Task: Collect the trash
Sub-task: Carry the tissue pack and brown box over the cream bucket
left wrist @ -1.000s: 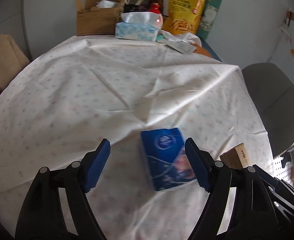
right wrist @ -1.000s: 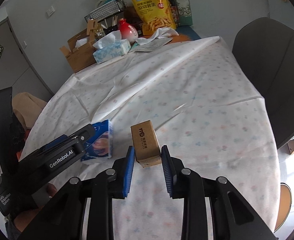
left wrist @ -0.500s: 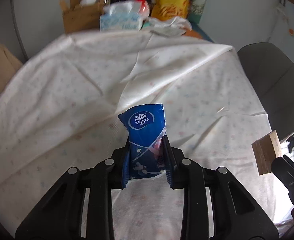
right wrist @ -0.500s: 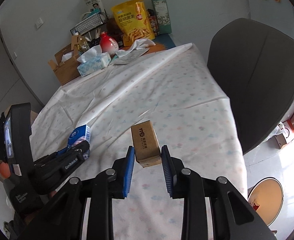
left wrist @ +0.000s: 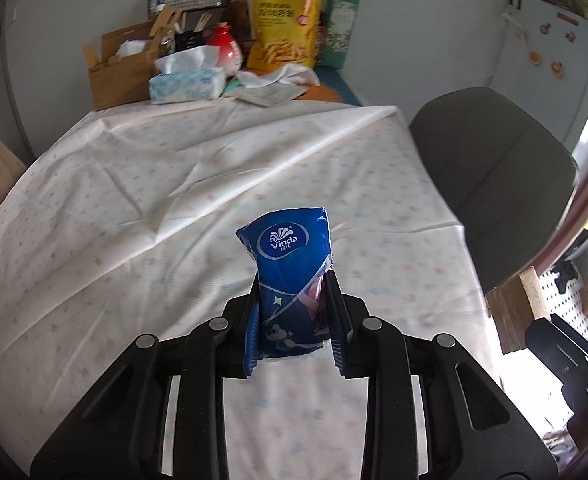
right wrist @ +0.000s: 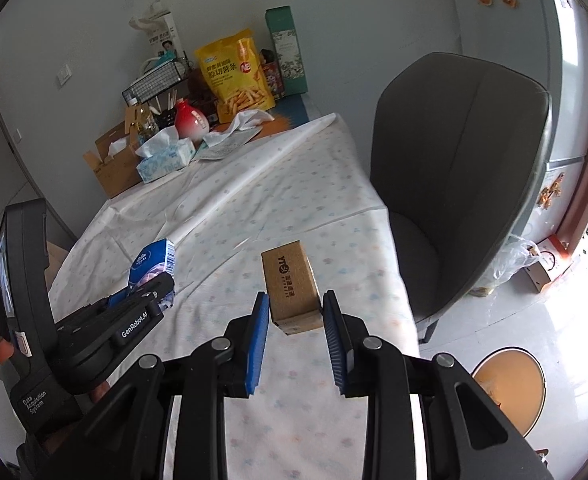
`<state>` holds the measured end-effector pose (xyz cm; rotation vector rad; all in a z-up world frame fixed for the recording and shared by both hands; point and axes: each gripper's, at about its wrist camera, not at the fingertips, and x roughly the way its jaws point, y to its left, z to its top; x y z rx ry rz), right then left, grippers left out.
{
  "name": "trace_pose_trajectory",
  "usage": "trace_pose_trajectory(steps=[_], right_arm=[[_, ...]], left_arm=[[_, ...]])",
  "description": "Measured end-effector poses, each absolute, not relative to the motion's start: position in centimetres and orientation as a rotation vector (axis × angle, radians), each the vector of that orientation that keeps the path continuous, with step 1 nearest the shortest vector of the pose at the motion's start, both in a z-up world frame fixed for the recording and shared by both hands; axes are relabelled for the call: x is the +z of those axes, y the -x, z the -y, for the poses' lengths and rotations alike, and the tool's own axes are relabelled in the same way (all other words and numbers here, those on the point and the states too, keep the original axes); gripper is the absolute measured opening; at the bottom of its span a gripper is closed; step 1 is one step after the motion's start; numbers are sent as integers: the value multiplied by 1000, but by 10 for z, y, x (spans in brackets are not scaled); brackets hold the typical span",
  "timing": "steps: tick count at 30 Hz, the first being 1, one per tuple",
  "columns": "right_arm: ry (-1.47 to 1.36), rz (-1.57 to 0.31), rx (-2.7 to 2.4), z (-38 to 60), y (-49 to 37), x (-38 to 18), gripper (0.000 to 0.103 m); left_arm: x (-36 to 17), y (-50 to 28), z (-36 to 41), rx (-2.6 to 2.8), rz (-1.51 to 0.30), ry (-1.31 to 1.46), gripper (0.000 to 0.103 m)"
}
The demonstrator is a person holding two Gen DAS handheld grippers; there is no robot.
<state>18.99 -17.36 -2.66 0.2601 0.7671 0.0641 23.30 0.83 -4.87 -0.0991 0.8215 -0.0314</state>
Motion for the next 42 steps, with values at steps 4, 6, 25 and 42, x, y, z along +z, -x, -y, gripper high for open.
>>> trace_pose_trajectory(steps=[4,6,25,42], right_arm=[[-288,-746,41,195,-179,-22,28],[-310,-743,23,211,-174,-23,28],[-387,-707,-138,313,-133,-26,28],[-473,-699,-341,416,-93,-45,28]], left_arm=[[-38,-227,17,-69,-800,77,29],[-33,-223,29,-86,-788,69,29],[-25,-205,139,-245,-762,-18,29],[-39,-189,268,-445,-783,-139,29]])
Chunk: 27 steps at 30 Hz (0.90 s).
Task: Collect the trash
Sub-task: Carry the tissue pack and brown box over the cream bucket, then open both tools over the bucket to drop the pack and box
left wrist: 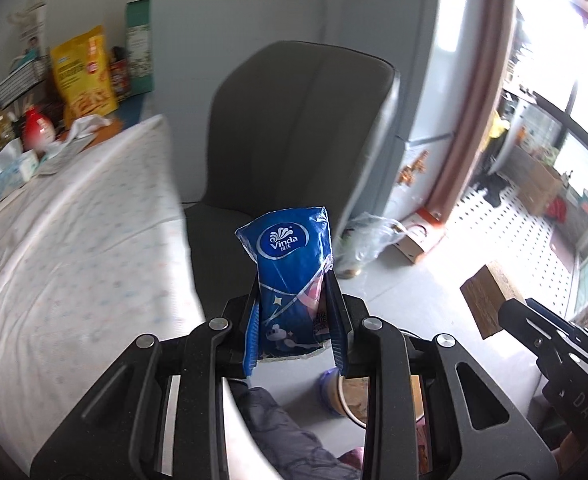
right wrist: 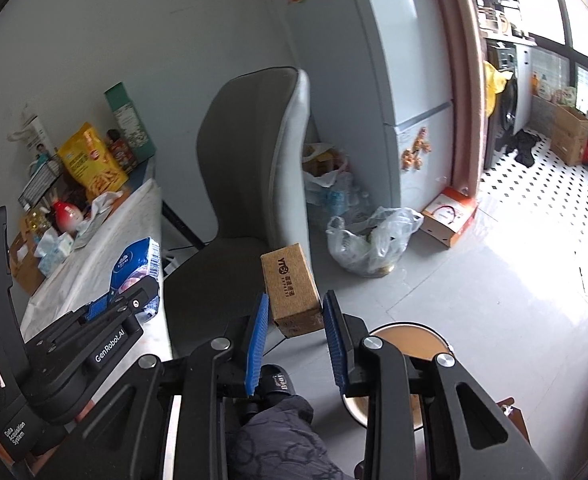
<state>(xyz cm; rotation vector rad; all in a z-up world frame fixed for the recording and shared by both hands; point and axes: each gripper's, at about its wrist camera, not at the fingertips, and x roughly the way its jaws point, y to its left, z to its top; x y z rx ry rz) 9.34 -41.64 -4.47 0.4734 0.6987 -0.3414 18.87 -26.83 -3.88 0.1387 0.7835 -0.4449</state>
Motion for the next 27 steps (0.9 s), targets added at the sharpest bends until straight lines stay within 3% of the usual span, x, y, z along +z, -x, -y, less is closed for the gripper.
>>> trace_pose_trajectory(steps=[12,14,16,27], right_arm=[[-528,-710,-412,463,-86,-65,29],[-537,-714,-427,467,-86,-69,30],[-546,-715,-433,470,-87,-72,46],[-583,-705,-478,492,-64,-79,47]], left_arm=[[-54,-188,322,-504,-814,-198,29],[-56,-188,325,-503,-818,-205,29],[-58,-189,328,-504,-821,-211,29],[-64,-184,348,-547,-833,-245,29]])
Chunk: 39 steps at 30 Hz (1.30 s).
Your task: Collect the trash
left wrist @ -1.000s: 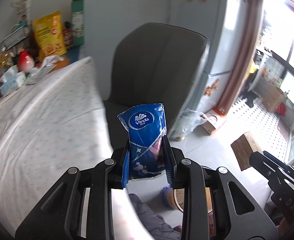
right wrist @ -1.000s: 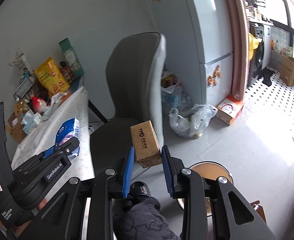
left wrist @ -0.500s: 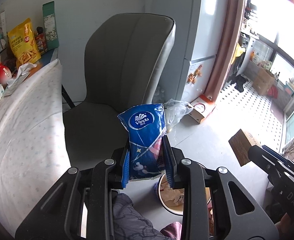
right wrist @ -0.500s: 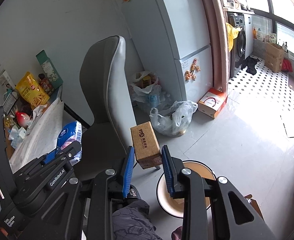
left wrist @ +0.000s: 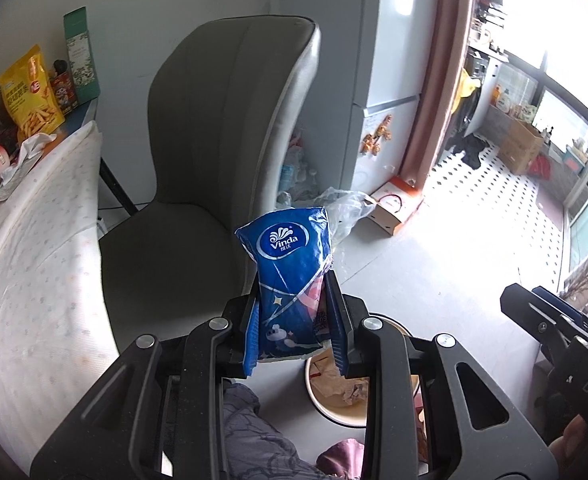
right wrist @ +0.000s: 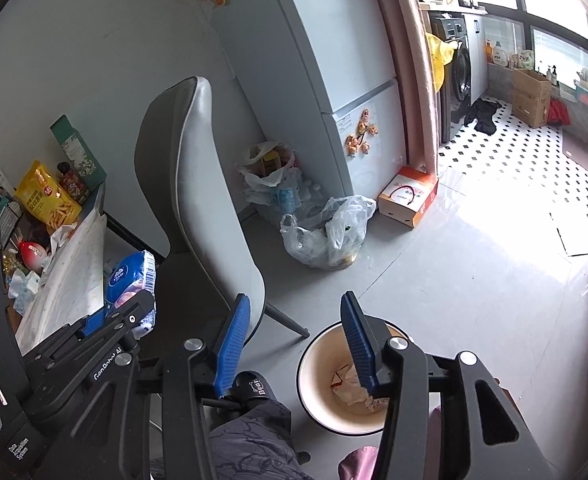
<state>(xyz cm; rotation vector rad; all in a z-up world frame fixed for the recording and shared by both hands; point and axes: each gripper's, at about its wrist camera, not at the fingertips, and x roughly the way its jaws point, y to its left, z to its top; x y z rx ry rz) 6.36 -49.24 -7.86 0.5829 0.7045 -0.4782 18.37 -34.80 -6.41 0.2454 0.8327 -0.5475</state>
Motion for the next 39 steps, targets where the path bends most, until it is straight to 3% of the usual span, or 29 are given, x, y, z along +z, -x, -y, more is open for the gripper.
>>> trace_pose_trajectory(steps=[15,17,22,25,29,34,39], right_arm=[[-643,-664,-623,542,0,-80,47],[-651,-655,-639,548,7,-81,47],[-671,-642,-655,557,20,-84,49],[-676,-637,-644,557,21,-85,49],[-672,-628,-624,553,19,-81,49],[-653,-597,-603,541,22,-65,67],[-625,-578,-575,519,21,-47,79]], left_arm=[[-72,-148,406,-678,-854,-299,30],[-74,-145,413,-704,-872,-302,35],[-71,-135,417,-735,-862,-290,61],[-67,-132,414,-723,-844,-287,71],[-59,-131,404,-689,-823,-277,75],[-38,-130,384,-645,-778,-252,90],[-10,-130,351,-598,-718,-217,95]])
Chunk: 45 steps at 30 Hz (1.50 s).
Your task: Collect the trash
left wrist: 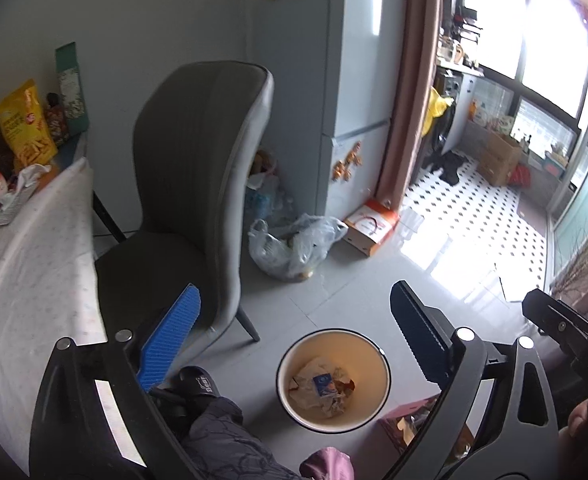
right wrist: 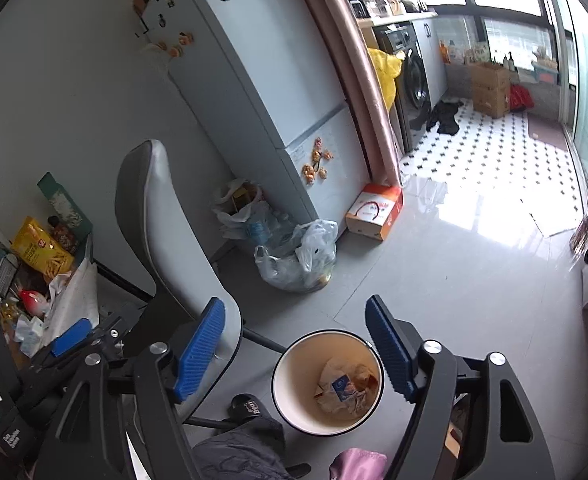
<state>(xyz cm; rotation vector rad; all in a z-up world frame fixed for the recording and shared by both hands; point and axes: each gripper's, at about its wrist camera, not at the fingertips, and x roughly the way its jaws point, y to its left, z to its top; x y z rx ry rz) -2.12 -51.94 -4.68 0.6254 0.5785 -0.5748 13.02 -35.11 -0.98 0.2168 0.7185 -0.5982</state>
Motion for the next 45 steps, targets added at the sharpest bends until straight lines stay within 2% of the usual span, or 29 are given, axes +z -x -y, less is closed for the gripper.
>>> trace_pose_trajectory(steps=[6,26,45], right_arm=[[-571,-522,-525,482,23,-14,96],[-420,-459,-344,360,21,49,96],[-318,-440,-180,292,60,57,96]], left_arm=[[21,-126,305,-533,-655,-175,97],[77,-87,164,-358,-526,-87,97],[84,-17,74,-190,-464,-14,97]])
